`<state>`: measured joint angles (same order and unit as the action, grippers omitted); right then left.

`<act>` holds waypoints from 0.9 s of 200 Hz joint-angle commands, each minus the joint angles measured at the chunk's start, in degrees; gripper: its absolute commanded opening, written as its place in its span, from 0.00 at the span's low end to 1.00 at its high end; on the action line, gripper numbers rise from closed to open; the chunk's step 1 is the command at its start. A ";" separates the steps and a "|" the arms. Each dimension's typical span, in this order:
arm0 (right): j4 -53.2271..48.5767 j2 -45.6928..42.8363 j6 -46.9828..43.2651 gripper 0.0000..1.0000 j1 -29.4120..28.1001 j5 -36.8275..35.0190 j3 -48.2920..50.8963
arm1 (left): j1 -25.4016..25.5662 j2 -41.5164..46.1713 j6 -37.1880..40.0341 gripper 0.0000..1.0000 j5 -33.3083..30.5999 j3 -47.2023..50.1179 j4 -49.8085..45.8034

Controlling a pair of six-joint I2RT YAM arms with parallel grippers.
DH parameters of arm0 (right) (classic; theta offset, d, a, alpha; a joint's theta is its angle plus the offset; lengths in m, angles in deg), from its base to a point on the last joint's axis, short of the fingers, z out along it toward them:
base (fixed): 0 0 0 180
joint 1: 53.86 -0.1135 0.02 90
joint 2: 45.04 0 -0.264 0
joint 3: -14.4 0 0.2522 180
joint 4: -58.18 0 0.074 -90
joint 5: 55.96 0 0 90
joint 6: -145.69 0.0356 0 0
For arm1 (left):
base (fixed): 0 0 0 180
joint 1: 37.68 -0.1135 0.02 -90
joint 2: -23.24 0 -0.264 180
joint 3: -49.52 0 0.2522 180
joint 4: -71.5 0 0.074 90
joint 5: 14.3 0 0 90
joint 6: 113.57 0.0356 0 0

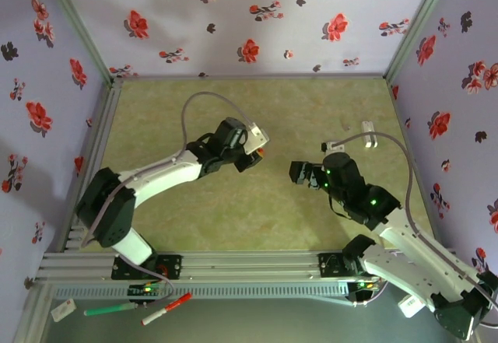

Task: Unlock with the key

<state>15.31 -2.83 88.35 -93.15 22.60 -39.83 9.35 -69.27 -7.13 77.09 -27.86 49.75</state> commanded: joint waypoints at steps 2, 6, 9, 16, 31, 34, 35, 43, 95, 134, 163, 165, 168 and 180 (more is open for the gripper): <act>-2.30 -2.47 0.73 0.99 0.35 -1.12 -0.39 | 1.35 -3.81 9.67 0.00 -6.42 -2.75 0.10; -2.48 -2.83 0.87 0.99 0.35 -1.30 -0.22 | 1.73 -4.69 10.60 0.00 -7.35 -2.90 0.71; -2.65 -3.14 0.95 0.99 0.35 -1.35 -0.06 | 2.06 -5.21 11.14 0.00 -8.19 -2.96 1.16; -3.01 -3.83 1.13 0.99 0.43 -1.54 0.27 | 2.66 -6.70 12.46 0.00 -9.60 -3.38 1.82; -3.56 -5.56 1.52 0.99 0.44 -1.57 1.07 | 3.71 -9.19 15.08 0.00 -11.66 -3.88 3.27; -3.72 -5.88 1.57 0.99 0.48 -1.62 1.20 | 3.89 -9.60 15.61 0.00 -11.67 -4.03 3.47; -3.74 -5.99 1.63 0.99 0.51 -1.68 1.23 | 3.96 -9.74 15.75 0.00 -11.67 -4.09 3.49; -4.21 -6.73 1.82 0.99 0.53 -1.74 1.59 | 4.45 -10.56 16.94 0.00 -11.52 -4.21 3.87; -6.66 -9.70 2.44 0.99 0.62 -2.10 2.61 | 4.58 -15.42 19.56 0.00 -6.30 -10.50 -2.68; -8.00 -10.65 2.86 0.99 0.62 -1.78 3.16 | 4.39 -20.74 22.86 0.00 -2.77 -16.90 -10.16; -9.94 -12.58 2.90 0.99 0.62 -2.73 2.69 | 4.39 -24.21 24.45 0.00 -2.71 -20.00 -12.49; -10.17 -12.81 2.90 0.99 0.62 -2.82 2.66 | 4.39 -24.47 24.49 0.00 -2.75 -20.17 -12.60; -10.44 -13.05 2.85 0.99 0.62 -2.93 2.61 | 4.39 -24.80 24.49 0.00 -2.73 -20.50 -12.66; -11.73 -13.39 2.89 0.99 0.62 -3.40 2.05 | 4.33 -25.98 24.75 0.00 -2.71 -21.65 -13.00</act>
<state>6.92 -14.63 90.30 -92.84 21.70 -37.49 14.03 -92.68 15.54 72.76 -46.59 40.68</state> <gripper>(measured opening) 0.992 0.386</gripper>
